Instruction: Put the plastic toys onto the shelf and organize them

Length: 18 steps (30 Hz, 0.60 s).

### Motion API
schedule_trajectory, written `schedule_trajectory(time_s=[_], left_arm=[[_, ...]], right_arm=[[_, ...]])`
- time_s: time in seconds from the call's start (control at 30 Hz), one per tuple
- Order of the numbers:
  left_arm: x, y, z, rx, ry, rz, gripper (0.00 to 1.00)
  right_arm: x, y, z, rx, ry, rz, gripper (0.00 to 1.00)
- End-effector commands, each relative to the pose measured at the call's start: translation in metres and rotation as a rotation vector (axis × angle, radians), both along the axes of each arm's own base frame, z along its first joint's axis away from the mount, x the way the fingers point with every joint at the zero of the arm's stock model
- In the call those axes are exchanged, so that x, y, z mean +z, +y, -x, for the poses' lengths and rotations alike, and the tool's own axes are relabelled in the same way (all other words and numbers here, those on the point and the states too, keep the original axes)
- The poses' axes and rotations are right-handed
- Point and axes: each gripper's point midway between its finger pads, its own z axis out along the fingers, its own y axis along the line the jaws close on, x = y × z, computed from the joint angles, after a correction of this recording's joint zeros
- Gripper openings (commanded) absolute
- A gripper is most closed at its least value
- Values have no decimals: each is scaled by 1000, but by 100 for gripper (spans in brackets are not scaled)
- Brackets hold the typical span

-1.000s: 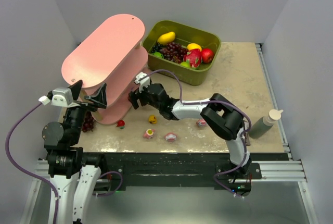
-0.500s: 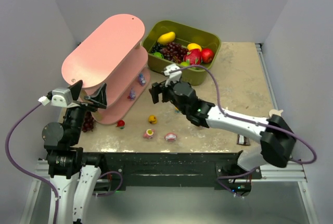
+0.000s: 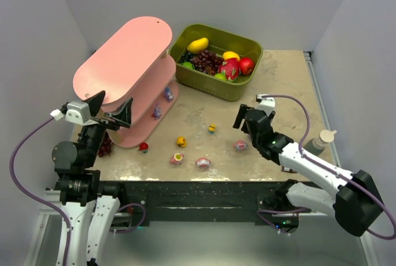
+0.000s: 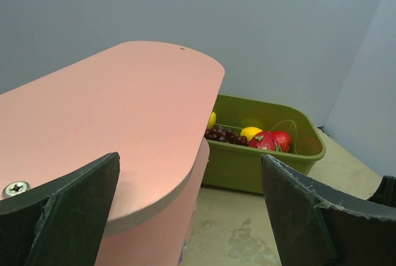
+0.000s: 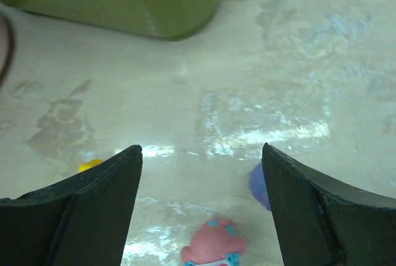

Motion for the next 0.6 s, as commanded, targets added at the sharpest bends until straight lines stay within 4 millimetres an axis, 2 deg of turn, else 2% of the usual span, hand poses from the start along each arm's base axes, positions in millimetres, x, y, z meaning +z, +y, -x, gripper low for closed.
schedule_trajectory(time_s=[0.0,0.1,0.33,0.57], left_arm=[[-26,-11,-13,-64,86,-3,100],[-27,-12,-14,-68,82,-7,100],[-32,-13,-15,-72,90,-9,100],[-33,-10,-12,-60,81,-2,100]], right_arm=[[-19,-24,6,-105,63,0,80],[-24,-37,9,-171,87,4,79],[-32,-48,14,-236,105,-8,72],[-36,-50,20,-261,114,-49,57]])
